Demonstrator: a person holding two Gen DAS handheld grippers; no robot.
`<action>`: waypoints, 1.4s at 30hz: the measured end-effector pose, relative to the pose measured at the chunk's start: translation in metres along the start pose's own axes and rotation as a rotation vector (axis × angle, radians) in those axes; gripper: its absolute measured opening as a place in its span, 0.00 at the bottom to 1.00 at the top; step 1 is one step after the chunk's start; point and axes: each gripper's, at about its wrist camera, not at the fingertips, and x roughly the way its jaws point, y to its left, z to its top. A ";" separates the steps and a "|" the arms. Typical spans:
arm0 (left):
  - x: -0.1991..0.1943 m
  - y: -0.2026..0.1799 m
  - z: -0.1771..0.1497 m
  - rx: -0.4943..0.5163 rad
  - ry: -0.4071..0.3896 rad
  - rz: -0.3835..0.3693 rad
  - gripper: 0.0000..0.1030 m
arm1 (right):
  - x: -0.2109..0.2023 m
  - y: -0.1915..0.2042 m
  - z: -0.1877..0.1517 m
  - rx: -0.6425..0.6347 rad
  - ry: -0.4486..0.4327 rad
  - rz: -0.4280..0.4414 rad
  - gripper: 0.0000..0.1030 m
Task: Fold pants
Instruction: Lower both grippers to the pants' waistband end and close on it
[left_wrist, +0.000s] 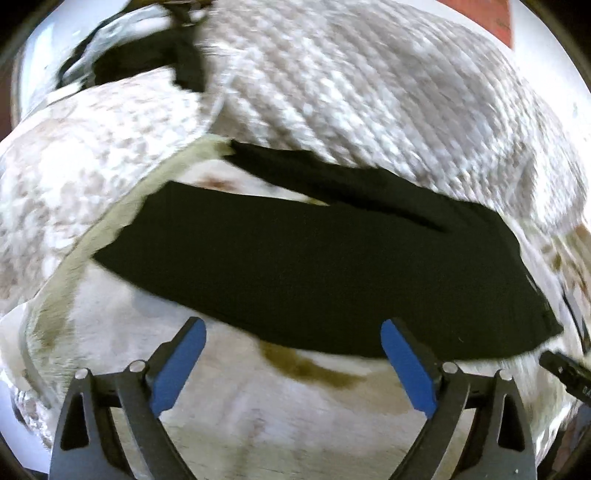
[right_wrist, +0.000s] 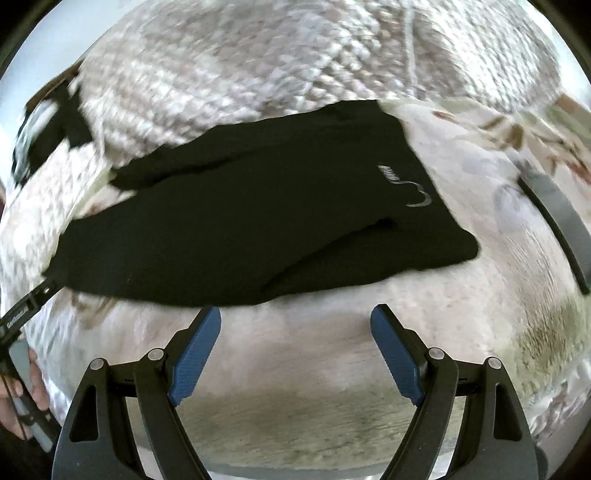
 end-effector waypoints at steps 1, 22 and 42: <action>0.001 0.008 0.001 -0.026 0.001 0.011 0.90 | 0.001 -0.006 0.002 0.022 0.002 0.005 0.81; 0.048 0.069 0.023 -0.292 0.019 0.017 0.52 | 0.026 -0.082 0.039 0.401 -0.080 0.115 0.42; -0.033 0.069 -0.002 -0.240 -0.006 0.015 0.04 | -0.051 -0.108 0.014 0.434 -0.099 0.182 0.10</action>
